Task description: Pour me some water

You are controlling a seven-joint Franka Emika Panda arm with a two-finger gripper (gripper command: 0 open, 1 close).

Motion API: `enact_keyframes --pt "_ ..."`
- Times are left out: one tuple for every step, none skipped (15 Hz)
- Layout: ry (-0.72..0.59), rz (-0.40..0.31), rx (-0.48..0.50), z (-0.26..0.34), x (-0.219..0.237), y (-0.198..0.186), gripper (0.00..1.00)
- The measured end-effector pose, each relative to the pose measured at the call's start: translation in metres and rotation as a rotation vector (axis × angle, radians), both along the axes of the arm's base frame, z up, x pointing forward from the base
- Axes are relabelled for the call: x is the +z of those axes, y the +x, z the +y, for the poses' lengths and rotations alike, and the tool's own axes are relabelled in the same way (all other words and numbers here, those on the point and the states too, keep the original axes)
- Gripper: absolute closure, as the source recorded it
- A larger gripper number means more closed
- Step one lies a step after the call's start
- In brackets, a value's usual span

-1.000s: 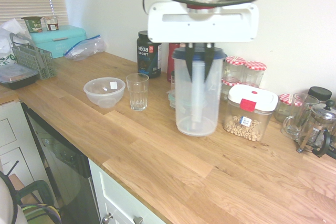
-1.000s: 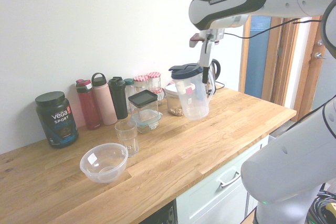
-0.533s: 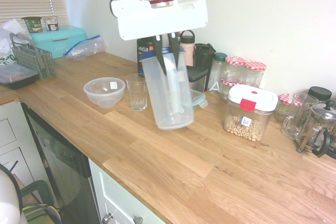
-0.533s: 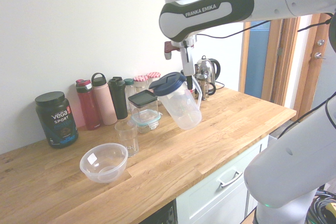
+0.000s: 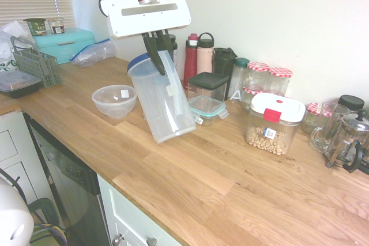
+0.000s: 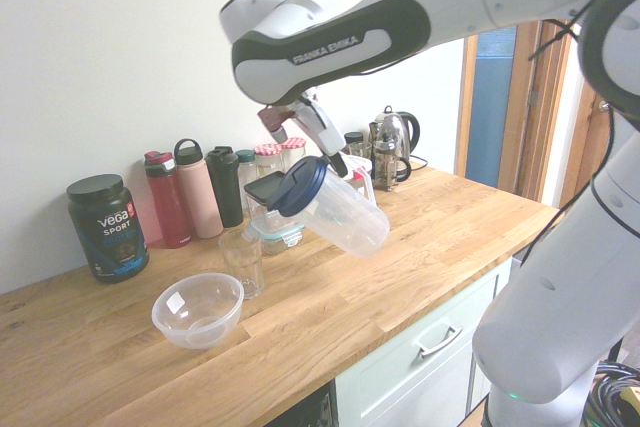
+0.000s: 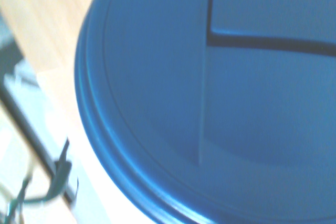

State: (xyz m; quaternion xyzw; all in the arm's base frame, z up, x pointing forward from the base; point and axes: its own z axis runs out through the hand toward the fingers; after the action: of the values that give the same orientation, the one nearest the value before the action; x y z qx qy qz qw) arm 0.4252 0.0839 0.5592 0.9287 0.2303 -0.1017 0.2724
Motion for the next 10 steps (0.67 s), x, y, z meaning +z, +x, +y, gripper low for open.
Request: enact_keyframes --pt "-0.024 0.016 0.021 0.012 -0.002 0.007 1.00" --pt "-0.042 0.025 0.036 0.022 -0.005 0.013 1.00" --pt "-0.057 0.030 0.043 0.030 -0.008 0.019 1.00" --pt "-0.072 0.034 0.049 0.036 -0.012 0.024 1.00" --pt "-0.083 0.039 0.055 0.041 -0.015 0.028 1.00" --pt "-0.093 0.041 0.058 0.046 -0.018 0.033 1.00" --pt "-0.105 0.037 0.060 0.050 -0.021 0.037 1.00" --pt "-0.118 0.032 0.059 0.052 -0.024 0.043 1.00" --pt "-0.132 0.029 0.058 0.053 -0.027 0.048 1.00" --pt "-0.142 0.028 0.056 0.053 -0.031 0.053 1.00"
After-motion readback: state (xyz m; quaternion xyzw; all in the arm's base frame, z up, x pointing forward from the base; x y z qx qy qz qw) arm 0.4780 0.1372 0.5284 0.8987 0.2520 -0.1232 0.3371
